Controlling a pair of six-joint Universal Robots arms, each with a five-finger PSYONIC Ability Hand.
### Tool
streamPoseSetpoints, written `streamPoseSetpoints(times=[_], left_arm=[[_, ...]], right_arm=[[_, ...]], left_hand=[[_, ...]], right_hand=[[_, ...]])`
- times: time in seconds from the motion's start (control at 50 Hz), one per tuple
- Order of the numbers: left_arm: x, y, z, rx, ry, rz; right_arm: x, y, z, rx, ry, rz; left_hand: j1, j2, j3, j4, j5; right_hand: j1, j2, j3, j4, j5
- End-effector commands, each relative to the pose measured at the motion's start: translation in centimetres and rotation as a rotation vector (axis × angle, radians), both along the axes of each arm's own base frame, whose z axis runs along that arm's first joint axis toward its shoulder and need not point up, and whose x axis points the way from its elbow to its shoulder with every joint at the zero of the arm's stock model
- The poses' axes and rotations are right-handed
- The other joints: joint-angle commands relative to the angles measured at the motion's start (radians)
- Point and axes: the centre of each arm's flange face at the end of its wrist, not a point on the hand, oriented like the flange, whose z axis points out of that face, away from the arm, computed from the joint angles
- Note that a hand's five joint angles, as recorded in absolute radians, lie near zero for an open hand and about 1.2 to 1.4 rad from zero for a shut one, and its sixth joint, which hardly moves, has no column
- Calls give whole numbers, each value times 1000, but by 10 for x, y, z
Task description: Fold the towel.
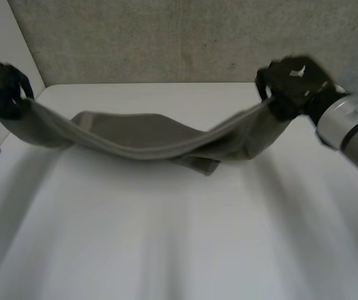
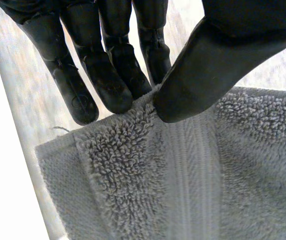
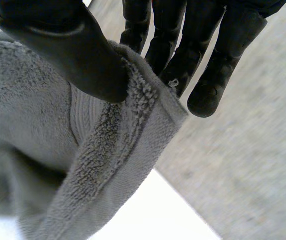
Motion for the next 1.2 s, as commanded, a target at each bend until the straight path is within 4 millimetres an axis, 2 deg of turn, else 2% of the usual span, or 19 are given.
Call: streamPoseSetpoints(times=[0.02,0.06,0.18,0.3,0.44,0.54,0.58,0.62,0.66,0.68,0.72,0.74,0.78,0.82,0.9,1.06,1.1,1.16,1.2], left_arm=[[0,32,98,-227,15,-6],[-6,51,137,-287,52,-39],[-8,60,159,-270,89,-55],[-14,23,111,-47,124,-75],[-62,-18,22,280,0,-165],[-81,-40,4,281,-253,-126],[-97,-43,15,218,-320,-97],[-114,-48,64,37,-325,11],[-114,-50,96,-70,-285,67],[-114,-50,96,-71,-284,68],[-118,-42,162,-324,-165,115],[-118,-42,162,-325,-164,115],[-120,-24,214,-534,-37,104],[-118,-19,229,-603,8,100],[-118,-16,237,-665,47,86],[-124,-44,154,-436,-49,31],[-119,-57,99,-292,-101,20],[-112,-65,38,-156,-145,-6],[-112,-63,7,-92,-167,-34]], right_arm=[[-18,40,101,-143,-60,-62],[-29,53,136,-185,-72,-115],[-33,55,150,-147,-37,-139],[-21,23,101,12,136,-126],[-5,-19,29,116,351,-196],[18,-50,27,-34,336,-263],[26,-59,38,-125,308,-282],[33,-66,60,-243,267,-305],[36,-68,114,-482,155,-359],[36,-68,115,-483,155,-360],[34,-61,161,-665,20,-392],[34,-61,161,-665,19,-392],[33,-56,177,-732,-38,-399],[28,-44,205,-831,-139,-407],[31,-43,199,-814,-124,-381],[43,-60,126,-569,59,-244],[45,-66,84,-446,133,-199],[44,-69,62,-386,167,-179],[35,-74,12,-255,233,-133]], left_hand=[[92,38,44,28,78],[92,38,44,28,78],[92,38,44,28,78],[92,38,44,28,78],[92,38,44,28,78],[92,38,44,28,78],[92,38,44,28,78],[92,38,44,28,78],[92,38,44,28,78],[92,38,44,28,78],[92,38,44,28,78],[92,38,44,28,78],[92,38,44,28,78],[92,38,44,28,78],[92,38,44,28,78],[92,38,44,28,78],[92,38,44,28,78],[92,38,44,28,78],[92,38,44,28,78]], right_hand=[[55,57,43,49,54],[55,57,43,49,54],[55,57,43,49,54],[55,57,43,49,54],[55,57,43,49,54],[55,57,43,49,54],[55,57,43,49,54],[55,57,43,49,54],[55,57,43,49,54],[55,57,43,49,54],[55,57,43,49,54],[55,57,43,49,54],[55,57,43,49,54],[55,57,43,49,54],[55,57,43,49,54],[55,57,43,49,54],[55,57,43,49,54],[55,57,43,49,54],[55,57,43,49,54]])
